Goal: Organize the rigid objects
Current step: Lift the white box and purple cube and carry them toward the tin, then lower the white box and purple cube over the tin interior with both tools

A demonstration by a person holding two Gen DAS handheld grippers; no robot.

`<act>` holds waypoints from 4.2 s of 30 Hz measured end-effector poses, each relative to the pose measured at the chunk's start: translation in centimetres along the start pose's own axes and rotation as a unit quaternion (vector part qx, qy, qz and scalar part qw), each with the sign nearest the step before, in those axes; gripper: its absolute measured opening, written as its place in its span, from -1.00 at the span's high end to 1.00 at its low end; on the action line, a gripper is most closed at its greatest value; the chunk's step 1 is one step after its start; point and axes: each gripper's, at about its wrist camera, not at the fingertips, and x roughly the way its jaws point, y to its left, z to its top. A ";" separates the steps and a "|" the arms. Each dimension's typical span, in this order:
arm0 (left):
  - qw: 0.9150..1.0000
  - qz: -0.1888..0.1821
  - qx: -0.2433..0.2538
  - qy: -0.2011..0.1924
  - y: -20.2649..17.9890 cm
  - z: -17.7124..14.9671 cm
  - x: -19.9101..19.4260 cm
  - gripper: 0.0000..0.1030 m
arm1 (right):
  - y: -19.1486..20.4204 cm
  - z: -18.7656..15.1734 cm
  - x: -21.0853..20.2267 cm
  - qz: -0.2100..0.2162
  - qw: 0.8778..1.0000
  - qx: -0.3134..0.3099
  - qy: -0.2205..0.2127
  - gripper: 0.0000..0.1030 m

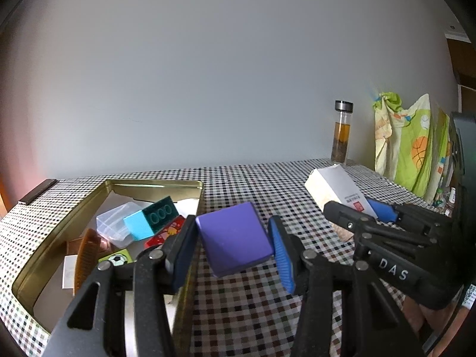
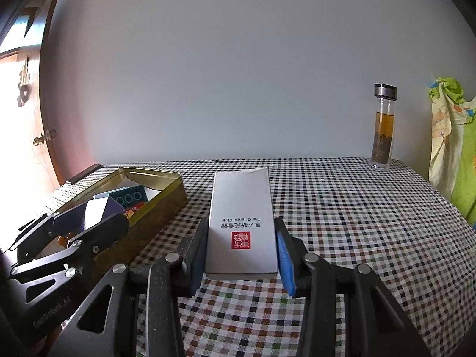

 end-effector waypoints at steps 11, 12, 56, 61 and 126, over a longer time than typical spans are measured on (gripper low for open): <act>1.000 0.010 -0.010 -0.004 1.2 -0.2 -0.7 0.06 | 2.1 0.0 -0.1 0.016 1.000 -0.009 -0.013 0.15; 1.000 0.011 -0.011 -0.004 1.4 -0.2 -0.8 0.06 | 2.3 0.0 -0.1 0.018 1.000 -0.011 -0.014 0.14; 0.998 0.047 -0.050 -0.008 6.6 -0.9 -2.3 0.06 | 8.8 -0.4 0.3 0.072 0.995 -0.055 -0.031 0.14; 0.997 0.054 -0.059 -0.005 7.8 -1.0 -2.3 0.06 | 9.8 -0.3 0.5 0.083 0.994 -0.060 -0.029 0.14; 0.988 0.091 -0.020 0.124 14.4 2.1 2.3 0.06 | 15.0 5.6 8.2 0.143 0.983 -0.081 0.082 0.15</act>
